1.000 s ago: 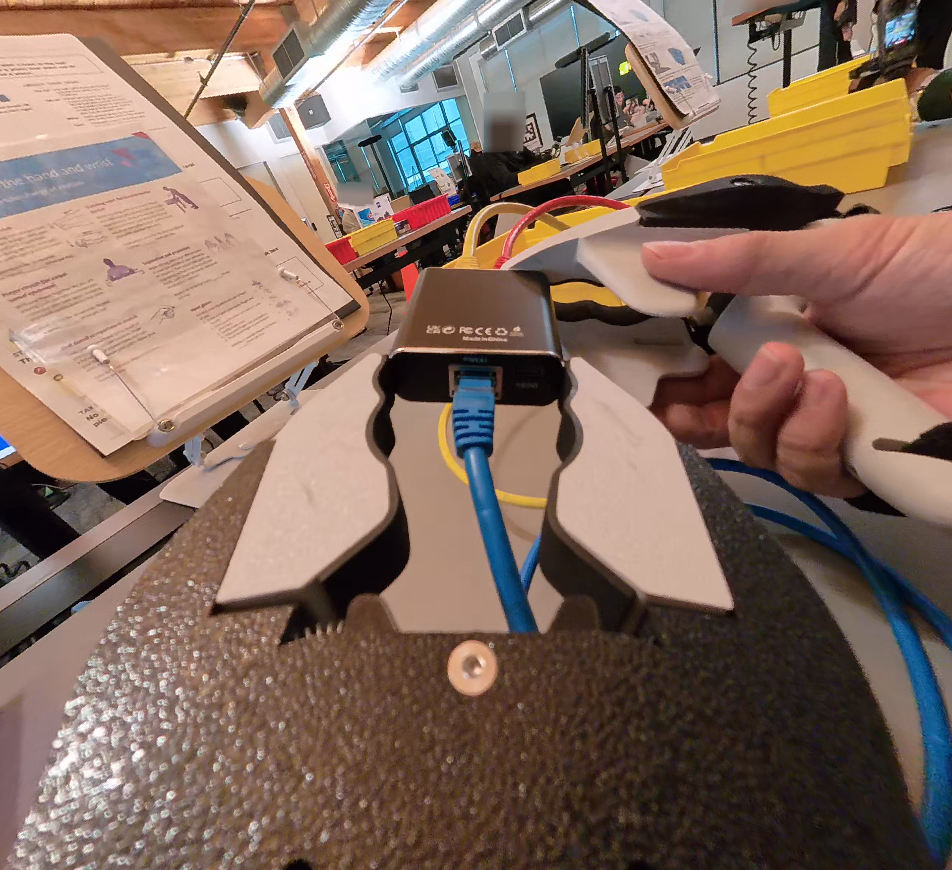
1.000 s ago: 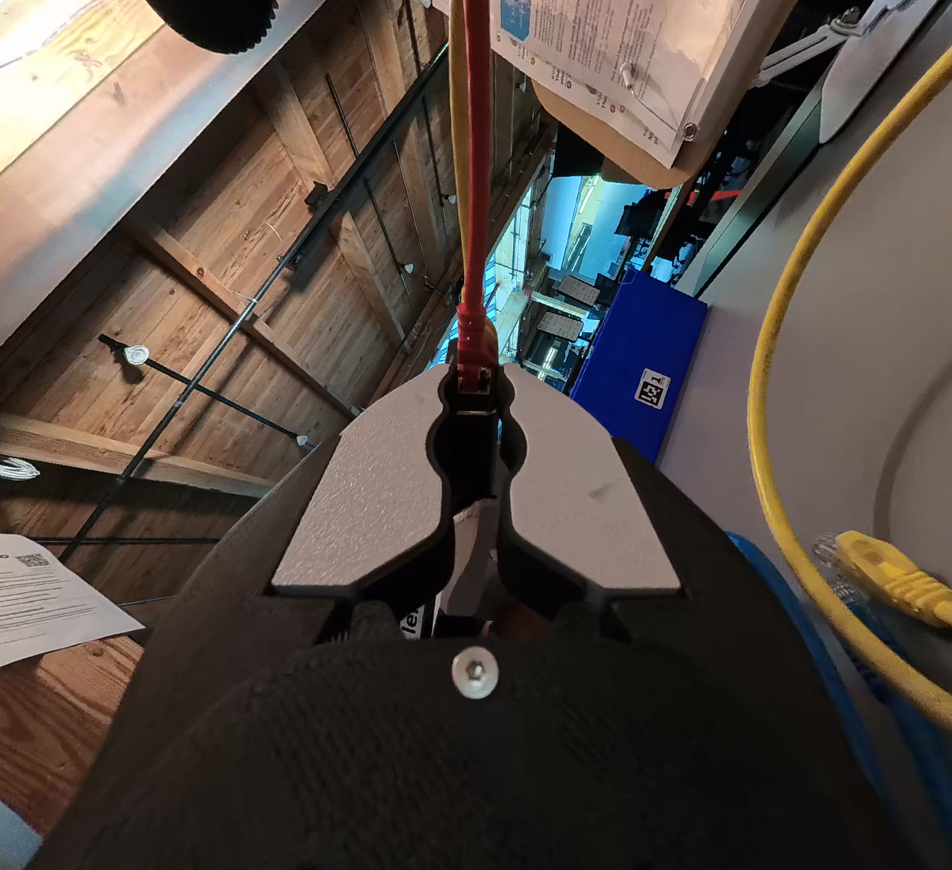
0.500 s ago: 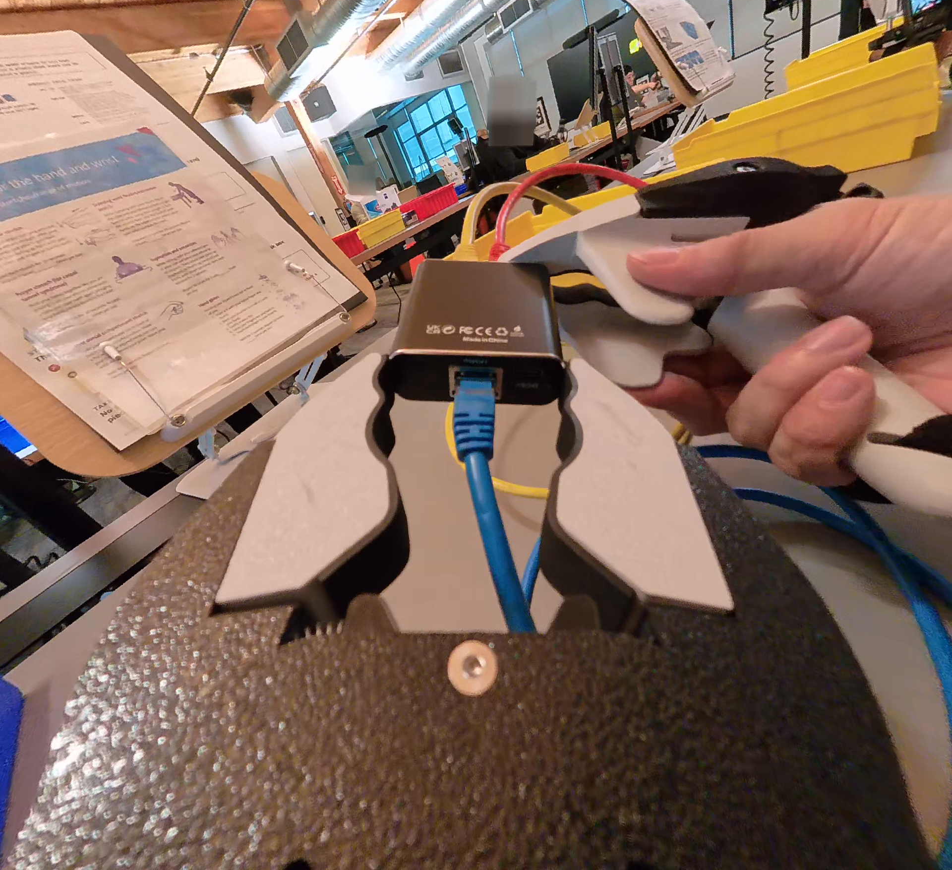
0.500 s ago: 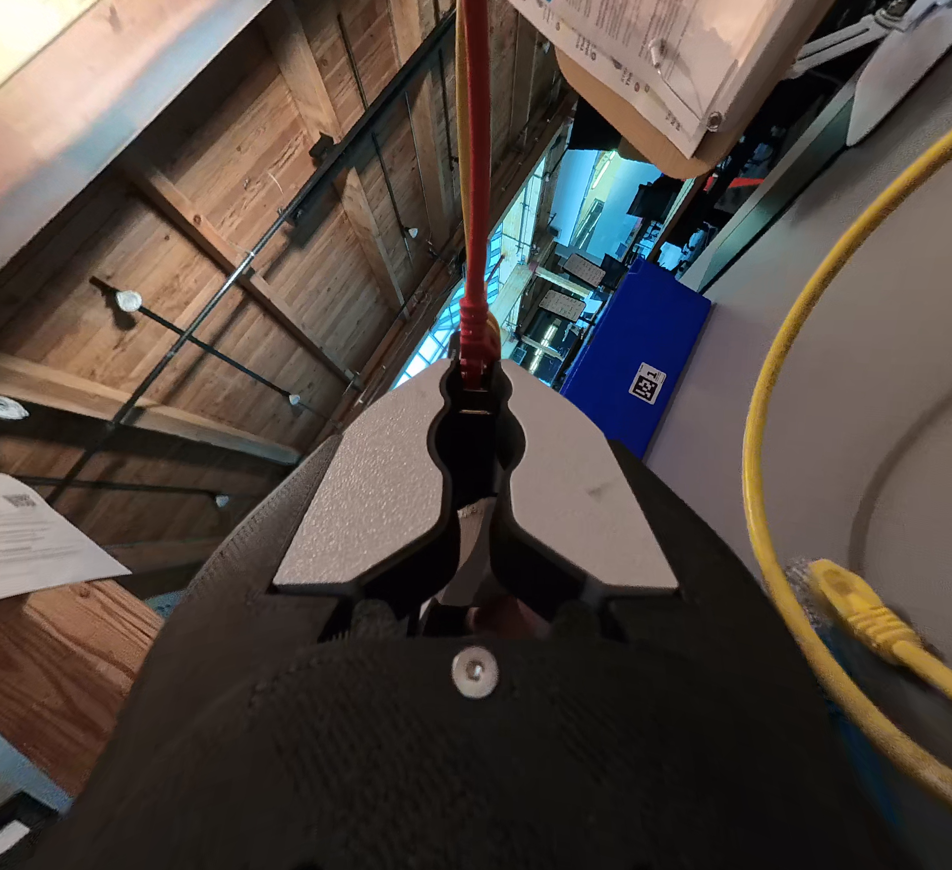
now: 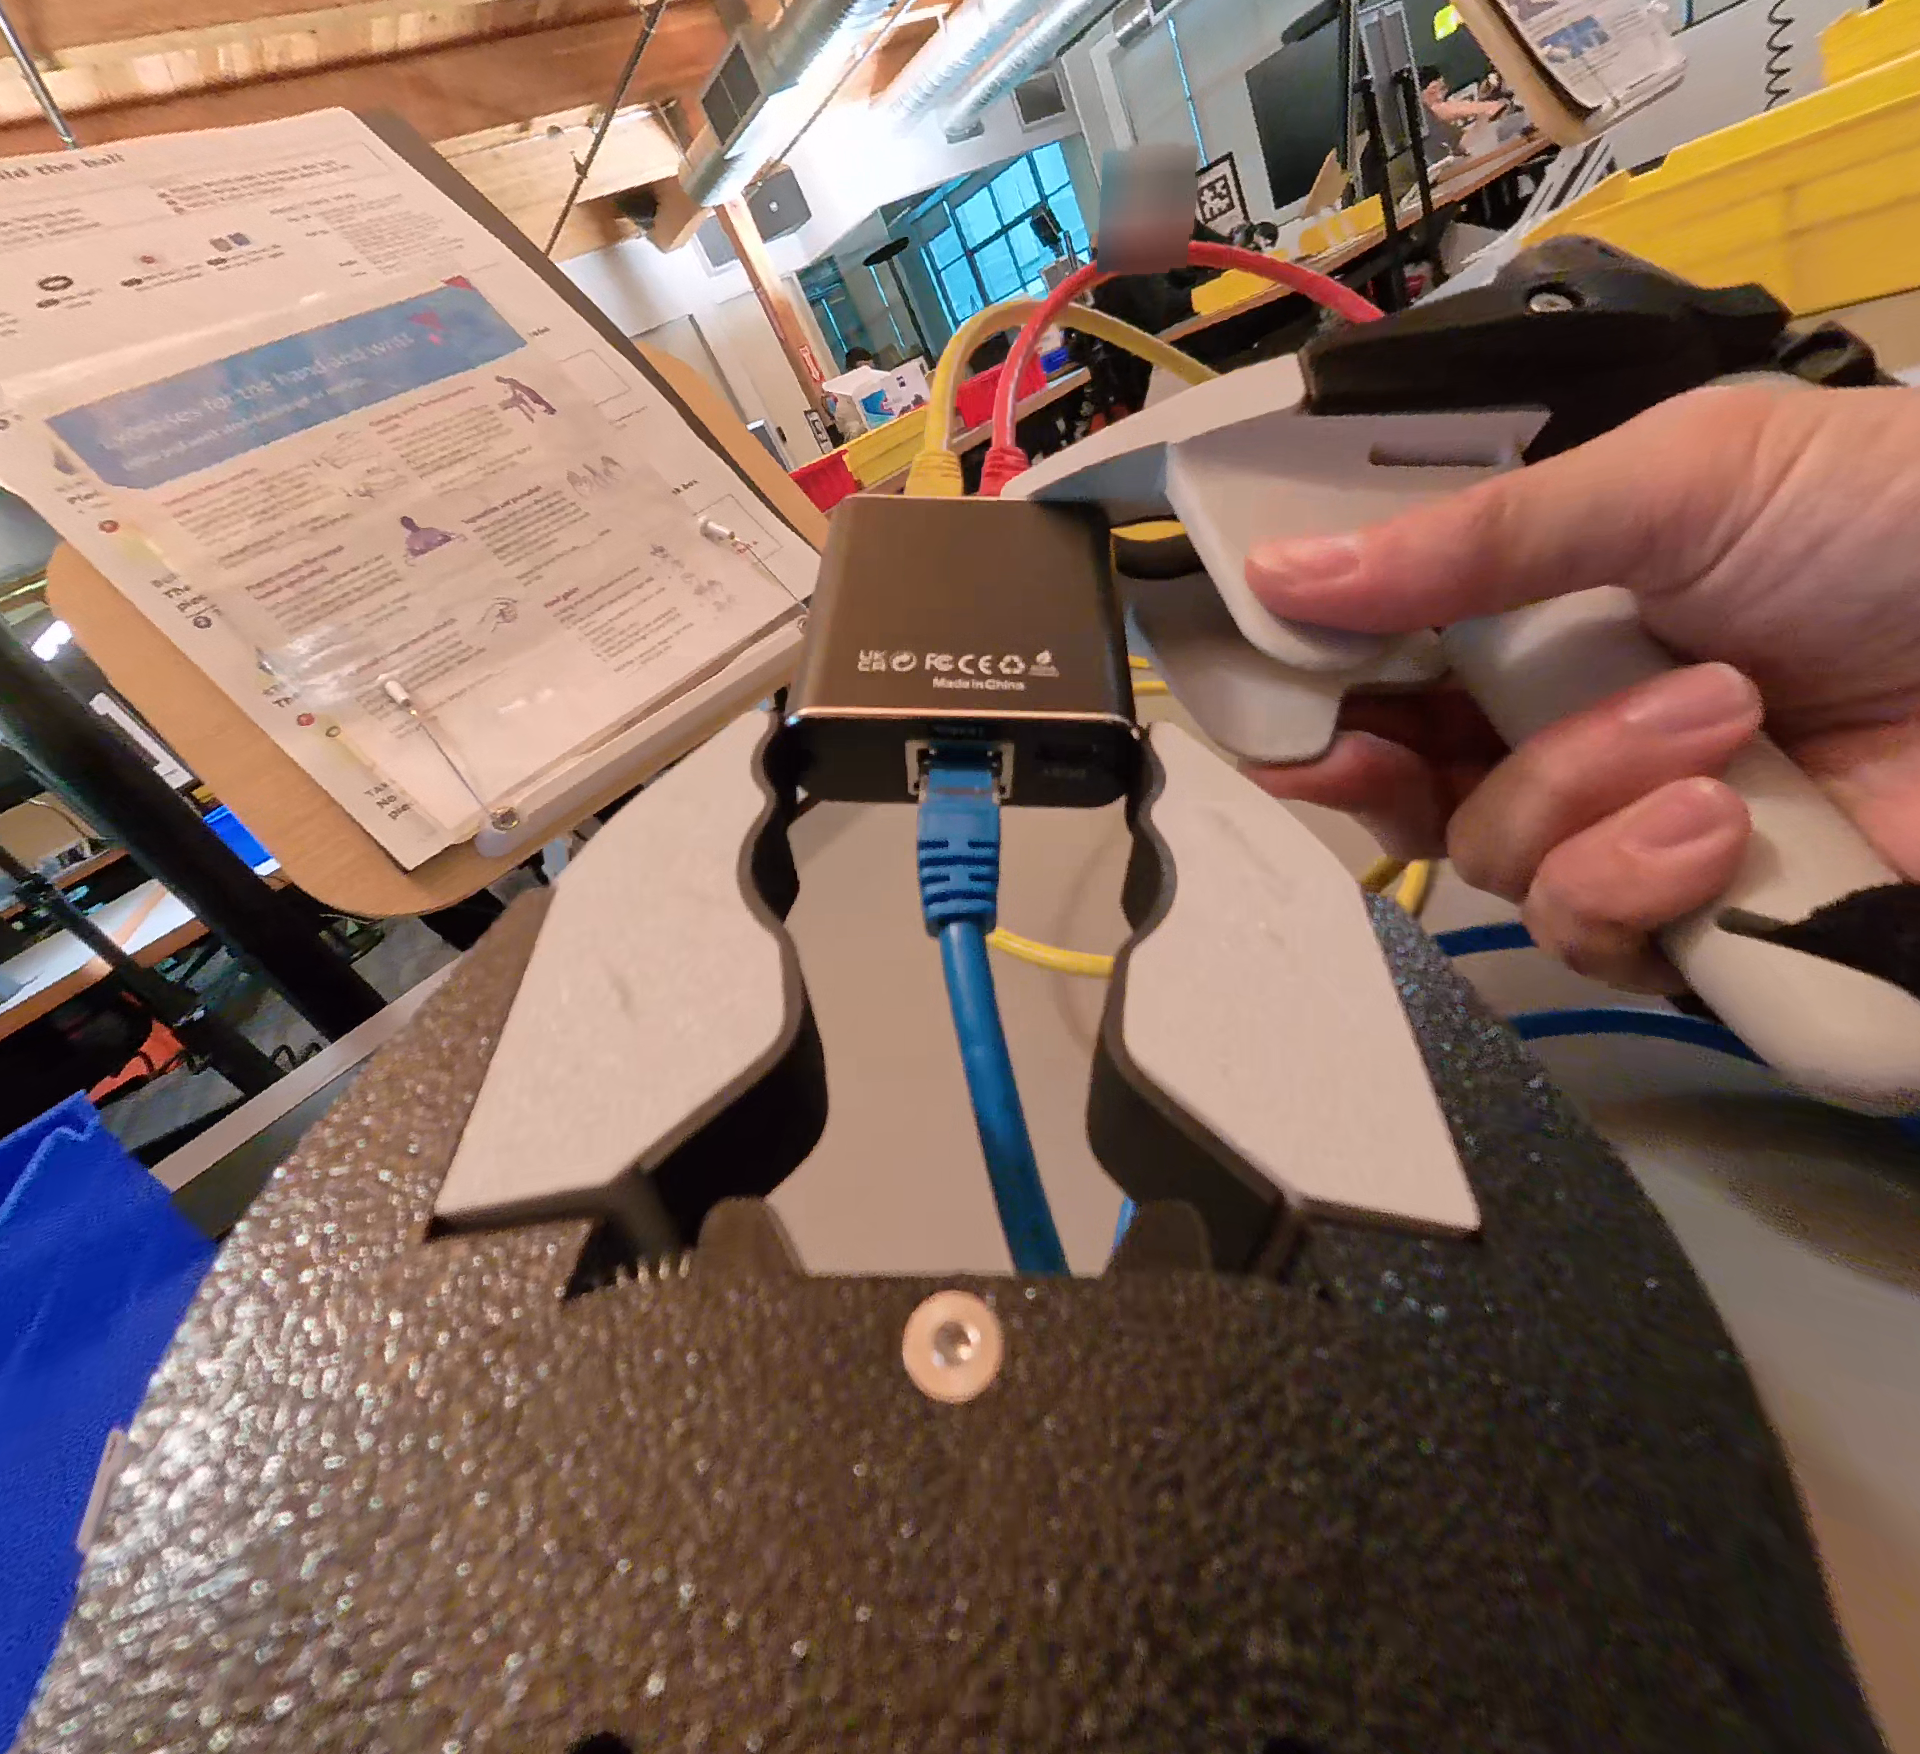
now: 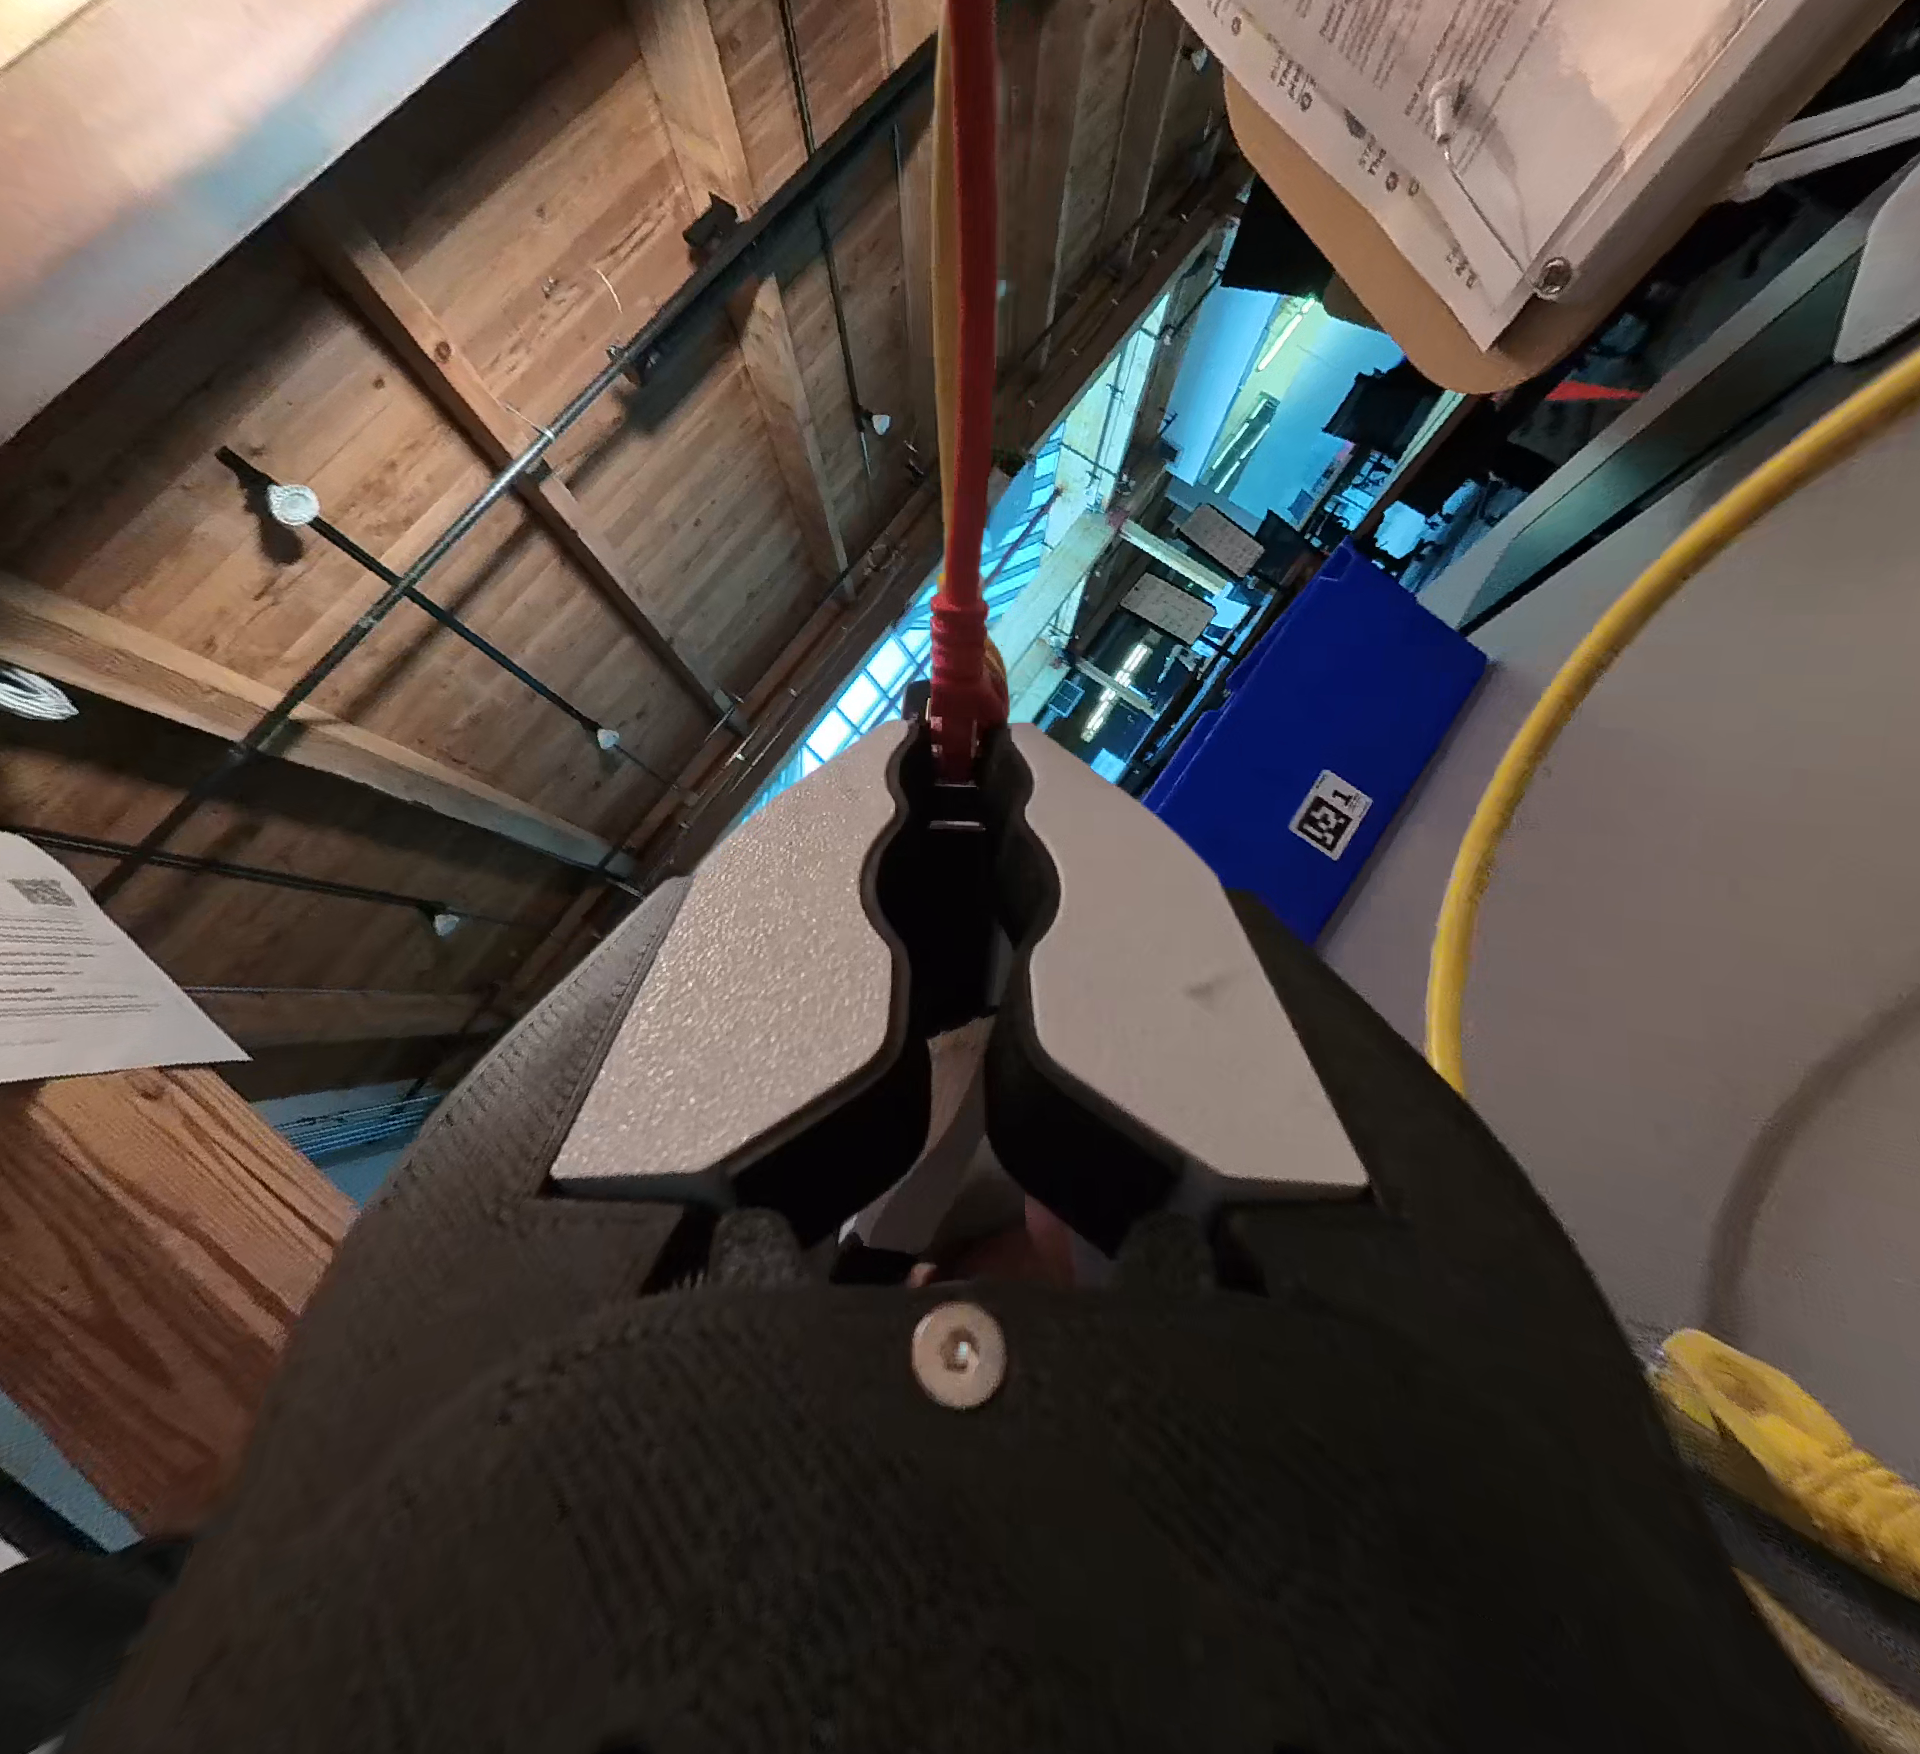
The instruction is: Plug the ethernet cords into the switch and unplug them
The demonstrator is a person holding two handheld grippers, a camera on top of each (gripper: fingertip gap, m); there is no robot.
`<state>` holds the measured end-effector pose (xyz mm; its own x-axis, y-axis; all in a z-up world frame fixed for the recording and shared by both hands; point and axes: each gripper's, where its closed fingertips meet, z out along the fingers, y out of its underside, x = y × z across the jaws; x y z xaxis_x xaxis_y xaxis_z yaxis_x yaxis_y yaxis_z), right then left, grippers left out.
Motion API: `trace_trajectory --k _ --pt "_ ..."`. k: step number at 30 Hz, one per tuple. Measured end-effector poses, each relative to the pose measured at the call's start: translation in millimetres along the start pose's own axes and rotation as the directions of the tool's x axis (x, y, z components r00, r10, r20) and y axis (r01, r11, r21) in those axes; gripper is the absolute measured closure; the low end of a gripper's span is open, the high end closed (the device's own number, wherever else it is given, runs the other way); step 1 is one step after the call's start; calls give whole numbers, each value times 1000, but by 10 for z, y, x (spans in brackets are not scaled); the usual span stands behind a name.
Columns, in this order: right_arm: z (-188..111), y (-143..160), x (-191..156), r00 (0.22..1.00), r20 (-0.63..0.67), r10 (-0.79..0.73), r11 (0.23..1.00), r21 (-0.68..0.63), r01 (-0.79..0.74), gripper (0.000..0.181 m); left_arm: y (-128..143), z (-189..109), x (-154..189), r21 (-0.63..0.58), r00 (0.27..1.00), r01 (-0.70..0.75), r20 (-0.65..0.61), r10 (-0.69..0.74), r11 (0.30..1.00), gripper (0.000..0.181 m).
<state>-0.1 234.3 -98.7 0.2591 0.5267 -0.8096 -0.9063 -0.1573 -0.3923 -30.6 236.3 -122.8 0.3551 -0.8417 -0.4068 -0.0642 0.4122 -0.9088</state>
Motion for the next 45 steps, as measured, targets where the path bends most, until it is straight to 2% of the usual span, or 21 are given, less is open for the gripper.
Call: trace_trajectory --k 8,11,15,18,28,34,36,38,39,41,45 --pt "6 1 6 1000 9 7 1000 5 -7 173 6 -8 -9 -9 999 44 0 -44 999 120" --pt "-21 -18 60 998 -22 -52 998 -23 52 174 38 12 15 -48 999 41 5 -41 998 120" --pt "13 -1 33 997 -29 -66 995 -73 64 171 40 -5 -8 -33 1000 28 0 -28 999 120" --pt "12 -10 18 999 -22 -39 998 -58 37 171 38 -1 -4 -23 997 74 -13 -74 997 120" --pt "-23 4 116 999 -37 -8 999 -34 7 171 102 15 15 -58 999 49 -20 -51 997 121" --pt "-23 1 75 999 37 -29 999 -33 30 174 90 20 23 -52 1000 12 -3 -12 999 121" --pt "-29 -109 39 998 62 -22 999 26 20 171 89 13 15 -48 1000 5 -1 -5 999 121" --pt "-81 -338 60 997 73 4 997 77 -10 171 72 -14 -33 -41 997 -60 41 61 997 121" --pt "-78 -312 84 997 38 -60 998 4 60 173 80 -23 -58 -52 993 -96 60 99 994 121" --pt "-90 -161 45 967 -16 -253 959 -135 249 171 64 -28 -77 -27 999 -4 52 6 1000 121" --pt "-170 96 -221 929 58 -366 856 -369 361 171 141 -79 -291 -45 991 50 126 -44 998 121"
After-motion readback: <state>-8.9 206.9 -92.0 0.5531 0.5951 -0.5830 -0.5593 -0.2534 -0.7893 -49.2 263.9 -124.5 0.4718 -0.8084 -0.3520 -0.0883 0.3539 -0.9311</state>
